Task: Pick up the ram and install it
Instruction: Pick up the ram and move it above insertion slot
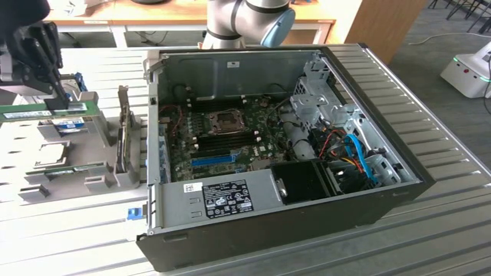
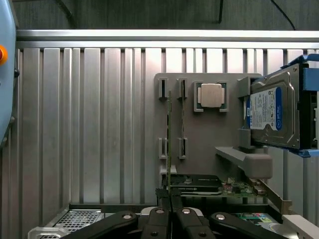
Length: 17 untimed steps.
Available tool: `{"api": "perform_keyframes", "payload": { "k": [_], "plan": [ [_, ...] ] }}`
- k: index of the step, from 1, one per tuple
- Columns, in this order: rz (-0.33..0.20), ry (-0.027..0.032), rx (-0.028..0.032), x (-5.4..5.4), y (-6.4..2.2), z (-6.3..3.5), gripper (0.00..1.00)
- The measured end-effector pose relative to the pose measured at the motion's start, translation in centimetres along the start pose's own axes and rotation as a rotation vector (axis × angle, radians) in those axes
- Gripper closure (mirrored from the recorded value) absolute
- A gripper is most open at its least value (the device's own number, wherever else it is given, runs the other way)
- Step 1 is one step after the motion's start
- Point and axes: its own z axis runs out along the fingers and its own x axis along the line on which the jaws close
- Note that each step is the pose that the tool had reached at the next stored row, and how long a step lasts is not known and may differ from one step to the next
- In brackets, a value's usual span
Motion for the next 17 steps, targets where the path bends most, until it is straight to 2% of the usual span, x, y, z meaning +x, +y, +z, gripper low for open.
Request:
{"api": "perform_keyframes", "payload": {
  "k": [17],
  "plan": [
    [0.000,0.0000,-0.0001,-0.1,-3.29,-0.07,0.88]
  ]
}}
